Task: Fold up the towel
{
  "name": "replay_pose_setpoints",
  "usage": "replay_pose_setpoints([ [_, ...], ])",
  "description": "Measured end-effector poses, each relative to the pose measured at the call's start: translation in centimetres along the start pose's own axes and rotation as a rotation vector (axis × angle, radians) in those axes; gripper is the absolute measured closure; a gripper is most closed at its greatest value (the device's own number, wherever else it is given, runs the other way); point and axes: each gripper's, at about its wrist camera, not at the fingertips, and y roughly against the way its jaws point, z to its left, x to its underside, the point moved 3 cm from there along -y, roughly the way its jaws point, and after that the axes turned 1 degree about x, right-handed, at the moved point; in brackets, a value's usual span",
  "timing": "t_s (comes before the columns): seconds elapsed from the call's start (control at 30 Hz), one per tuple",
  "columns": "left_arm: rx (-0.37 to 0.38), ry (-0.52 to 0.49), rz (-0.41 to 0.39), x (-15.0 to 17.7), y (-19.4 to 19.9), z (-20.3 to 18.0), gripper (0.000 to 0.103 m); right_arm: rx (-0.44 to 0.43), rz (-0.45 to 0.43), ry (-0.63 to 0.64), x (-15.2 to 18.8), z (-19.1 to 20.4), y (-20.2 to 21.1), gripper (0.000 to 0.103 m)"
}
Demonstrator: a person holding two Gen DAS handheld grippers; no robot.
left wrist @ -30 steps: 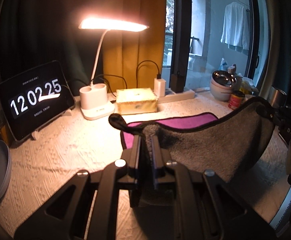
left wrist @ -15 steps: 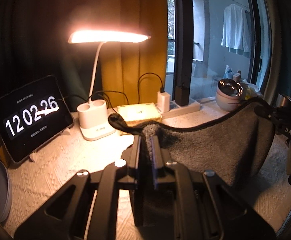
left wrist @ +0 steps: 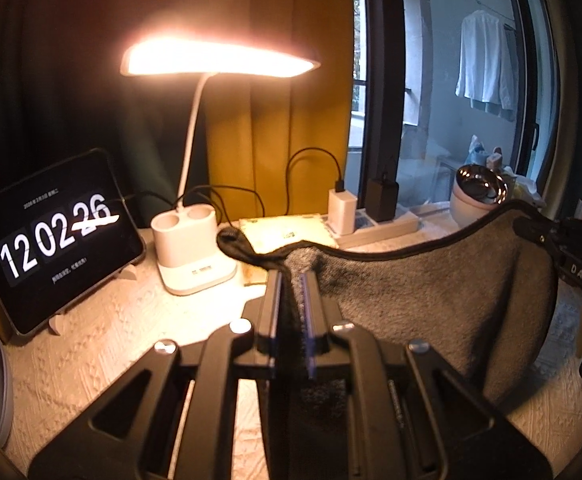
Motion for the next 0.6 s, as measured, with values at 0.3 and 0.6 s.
replay_pose_setpoints([
  [0.3, -0.006, -0.001, 0.037, -0.2, -2.6, 0.3, 0.093, 0.01, 0.031, -0.002, 0.1, 0.1, -2.4, 0.097],
  [0.6, -0.02, 0.004, 0.095, 0.2, -5.5, 0.5, 0.093, 0.026, 0.07, 0.007, 0.7, -0.1, -4.9, 0.097],
])
